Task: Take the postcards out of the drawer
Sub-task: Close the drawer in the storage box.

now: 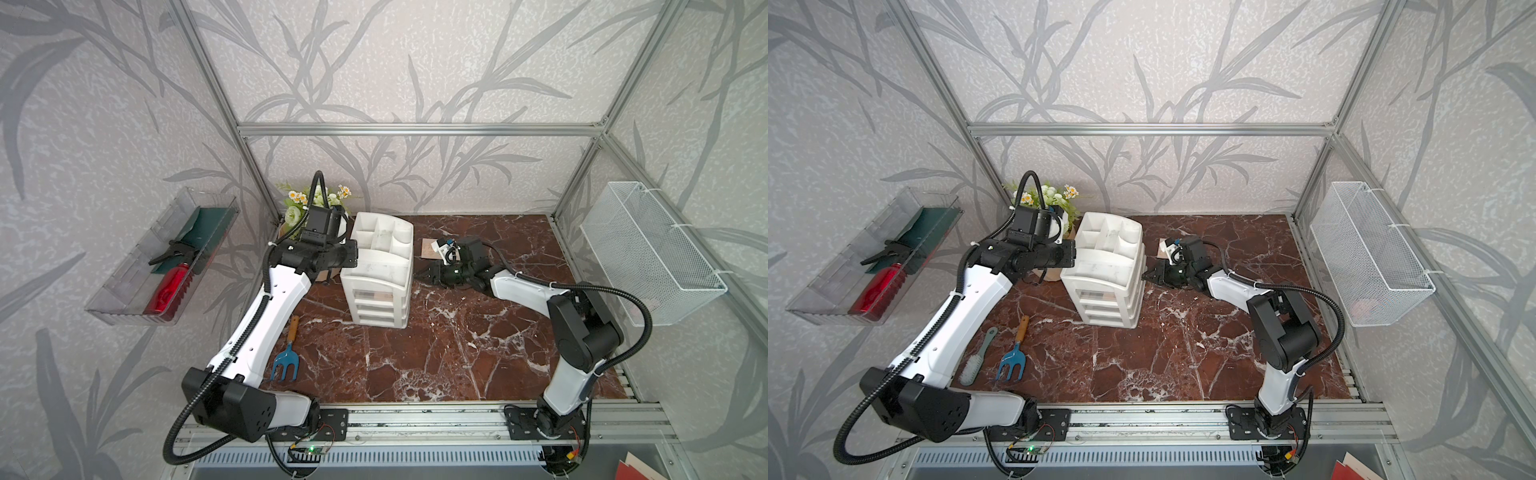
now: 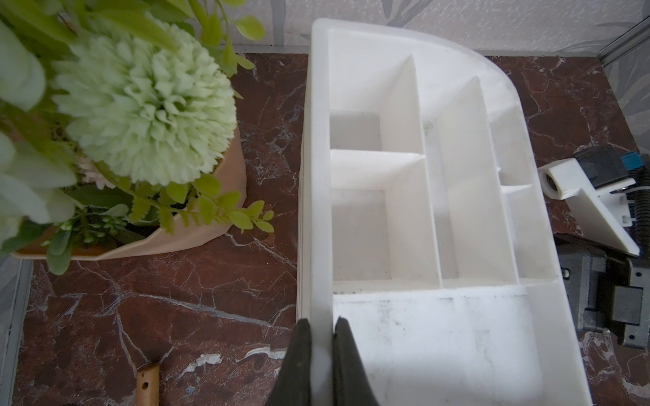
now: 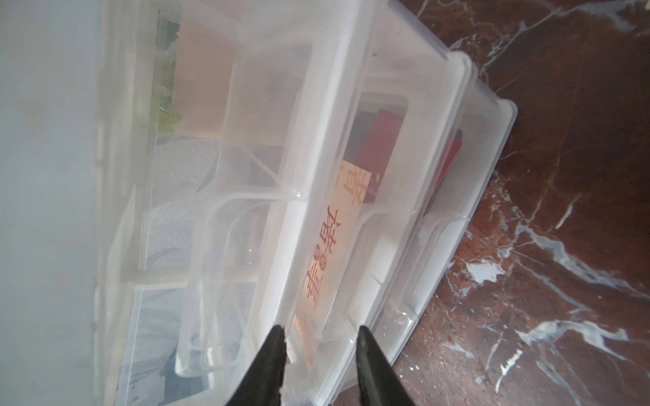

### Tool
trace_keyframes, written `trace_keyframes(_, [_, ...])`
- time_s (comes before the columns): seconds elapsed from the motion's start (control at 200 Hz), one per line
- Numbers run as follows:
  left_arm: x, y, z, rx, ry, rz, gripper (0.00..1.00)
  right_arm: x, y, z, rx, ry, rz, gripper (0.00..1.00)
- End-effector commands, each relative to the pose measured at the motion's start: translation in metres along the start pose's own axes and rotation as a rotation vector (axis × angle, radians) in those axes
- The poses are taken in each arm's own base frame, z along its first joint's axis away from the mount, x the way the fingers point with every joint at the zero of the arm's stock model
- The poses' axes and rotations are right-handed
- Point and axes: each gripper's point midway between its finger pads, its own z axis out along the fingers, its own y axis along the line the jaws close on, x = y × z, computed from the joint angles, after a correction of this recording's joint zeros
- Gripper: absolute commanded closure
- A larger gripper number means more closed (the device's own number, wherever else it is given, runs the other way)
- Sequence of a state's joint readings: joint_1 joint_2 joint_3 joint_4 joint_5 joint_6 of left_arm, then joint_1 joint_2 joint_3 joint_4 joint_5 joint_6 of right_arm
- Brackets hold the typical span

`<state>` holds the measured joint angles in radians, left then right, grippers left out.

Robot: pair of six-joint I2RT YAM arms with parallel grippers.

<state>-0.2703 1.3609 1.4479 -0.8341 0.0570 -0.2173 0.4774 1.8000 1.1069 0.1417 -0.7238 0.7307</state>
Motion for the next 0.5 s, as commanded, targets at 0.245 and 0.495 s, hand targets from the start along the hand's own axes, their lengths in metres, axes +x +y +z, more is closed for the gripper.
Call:
trace_keyframes(0.245, [0.02, 0.005, 0.013, -0.019, 0.063, 0.007, 1.0, -0.005, 0.006, 0.001, -0.076, -0.035, 0.005, 0.63])
trace_keyframes(0.495, [0.022, 0.005, 0.014, -0.021, 0.066, 0.014, 1.0, -0.003, -0.001, 0.007, -0.095, -0.036, 0.03, 0.57])
